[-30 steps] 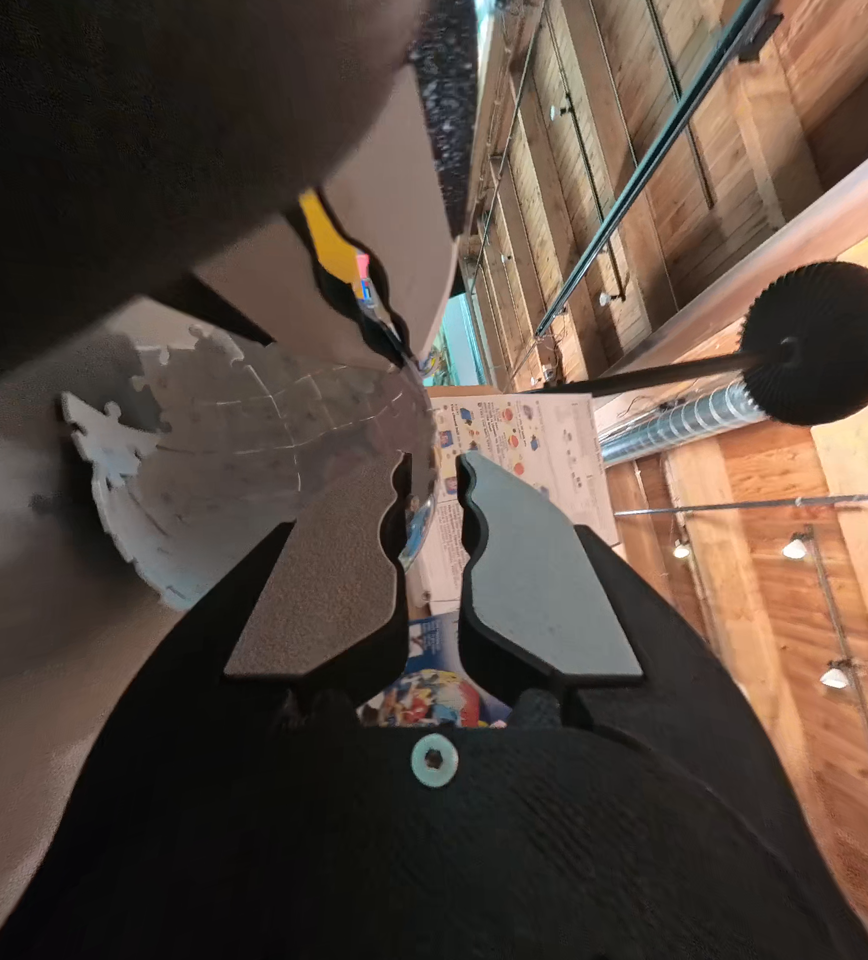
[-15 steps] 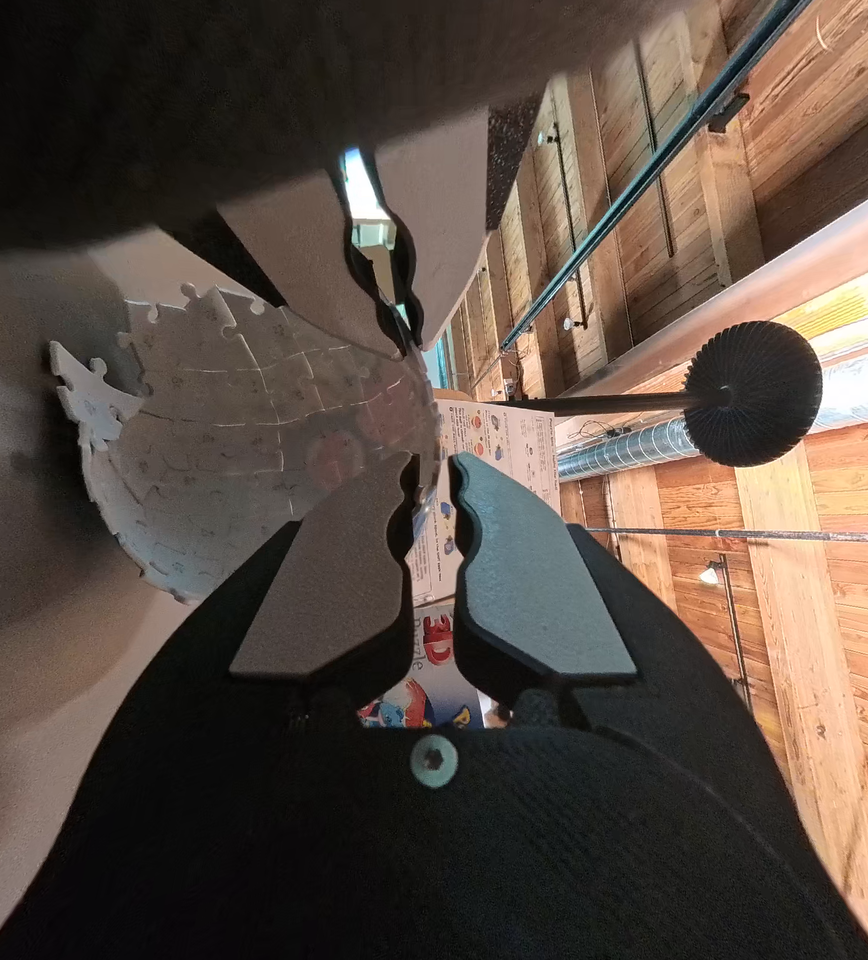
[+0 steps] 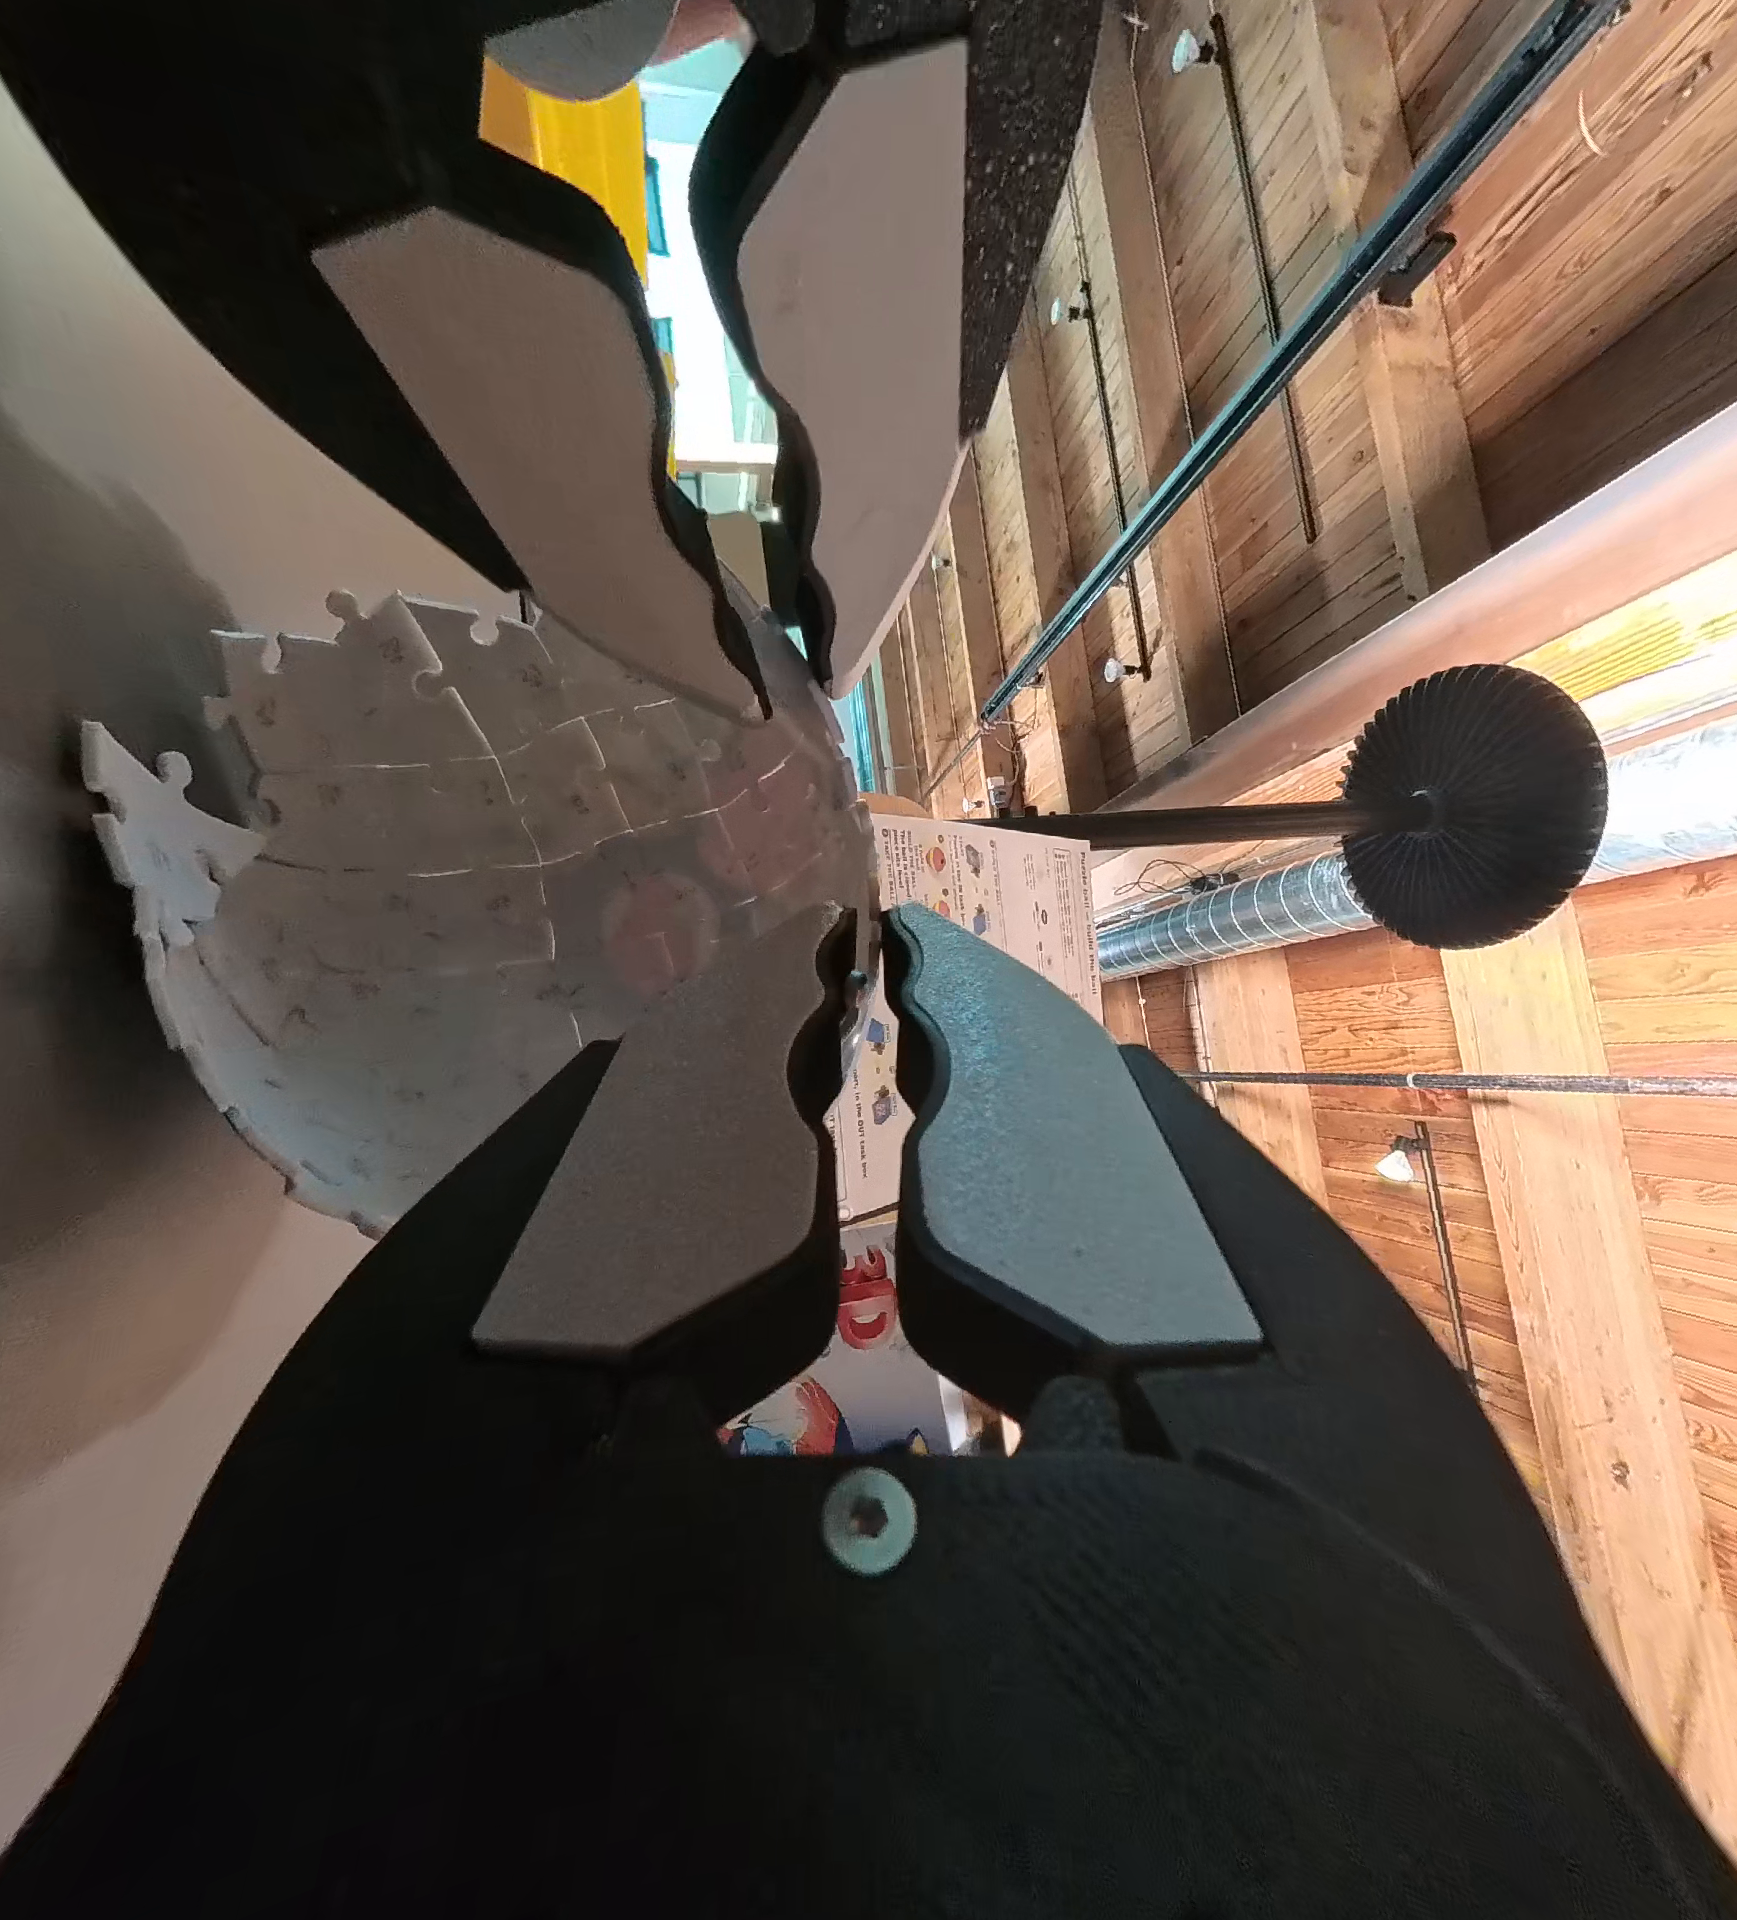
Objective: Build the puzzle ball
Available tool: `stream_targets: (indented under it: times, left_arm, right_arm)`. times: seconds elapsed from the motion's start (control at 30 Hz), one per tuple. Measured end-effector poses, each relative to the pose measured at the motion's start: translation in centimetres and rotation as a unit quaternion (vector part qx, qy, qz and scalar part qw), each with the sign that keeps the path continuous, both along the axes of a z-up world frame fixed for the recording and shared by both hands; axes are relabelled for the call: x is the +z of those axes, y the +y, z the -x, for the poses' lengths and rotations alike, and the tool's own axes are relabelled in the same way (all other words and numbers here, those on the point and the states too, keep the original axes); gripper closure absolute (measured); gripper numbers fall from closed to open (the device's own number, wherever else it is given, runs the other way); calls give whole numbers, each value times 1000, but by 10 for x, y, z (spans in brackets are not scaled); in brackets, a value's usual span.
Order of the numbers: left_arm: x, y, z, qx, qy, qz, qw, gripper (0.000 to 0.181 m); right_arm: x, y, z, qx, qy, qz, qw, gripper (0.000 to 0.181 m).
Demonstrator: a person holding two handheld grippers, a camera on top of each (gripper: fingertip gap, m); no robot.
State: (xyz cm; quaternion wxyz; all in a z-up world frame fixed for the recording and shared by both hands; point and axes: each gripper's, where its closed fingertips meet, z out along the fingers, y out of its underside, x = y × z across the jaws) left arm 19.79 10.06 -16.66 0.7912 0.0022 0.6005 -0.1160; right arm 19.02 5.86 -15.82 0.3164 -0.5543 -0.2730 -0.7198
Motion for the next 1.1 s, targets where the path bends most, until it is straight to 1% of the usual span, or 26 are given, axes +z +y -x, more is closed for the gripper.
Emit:
stream_targets:
  times: [0.1, 0.17, 0.2, 0.23, 0.3, 0.33, 0.4, 0.43, 0.47, 0.5, 0.53, 0.57, 0.63, 0.7, 0.83, 0.97, 1.1]
  left_arm:
    - [-2, 2, 3, -13, 25, 27, 999, 169]
    - [-3, 0, 11, -36, 49, 52, 997, 167]
    - [-2, -1, 17, -52, 65, 74, 994, 169]
    - [-3, -4, 25, -75, 88, 103, 988, 176]
    - [-8, -16, 40, -132, 168, 165, 963, 181]
    - [-14, -20, 43, -144, 217, 191, 946, 181]
    - [-25, -21, 41, -134, 306, 245, 910, 181]
    - [-30, -25, 40, -140, 345, 273, 887, 181]
    - [-34, -29, 39, -148, 380, 299, 863, 181]
    - [-37, -32, 36, -152, 401, 315, 847, 181]
    - [-40, -32, 31, -151, 407, 314, 845, 181]
    - [-45, -31, 26, -144, 405, 291, 855, 181]
    - [-52, -29, 19, -129, 389, 220, 885, 181]
    - [-61, -30, 14, -122, 375, 152, 906, 181]
    - [-80, -30, 9, -117, 390, 83, 910, 181]
    - [-86, -33, 4, -117, 384, 29, 915, 181]
    - [-97, -37, 2, -115, 382, -19, 917, 181]
  right_arm:
    - [0, -1, 0, 0, 5, -6, 1000, 177]
    - [-1, -1, 0, 1, 10, -9, 1000, 177]
    - [-1, -1, 0, 0, 10, -10, 1000, 177]
    - [0, -1, 0, 0, 12, -12, 1000, 177]
    - [0, -1, 0, 1, 15, -15, 1000, 177]
    - [0, -1, 1, 3, 16, -18, 1000, 177]
    - [-1, -2, 1, 4, 21, -22, 1000, 177]
    - [-1, -1, 1, 5, 22, -23, 999, 177]
    - [-1, -1, 1, 5, 23, -24, 999, 177]
    - [0, -1, 1, 5, 24, -26, 999, 177]
    - [0, -1, 1, 5, 24, -26, 999, 177]
    - [-1, -2, 1, 5, 26, -27, 999, 177]
    - [-1, -2, 2, 7, 28, -29, 999, 177]
    - [-1, -3, 1, 8, 32, -32, 999, 177]
    - [-1, -2, 3, 10, 35, -34, 999, 177]
    - [-2, -2, 4, 11, 40, -39, 998, 177]
    - [-2, -3, 5, 11, 45, -43, 998, 176]
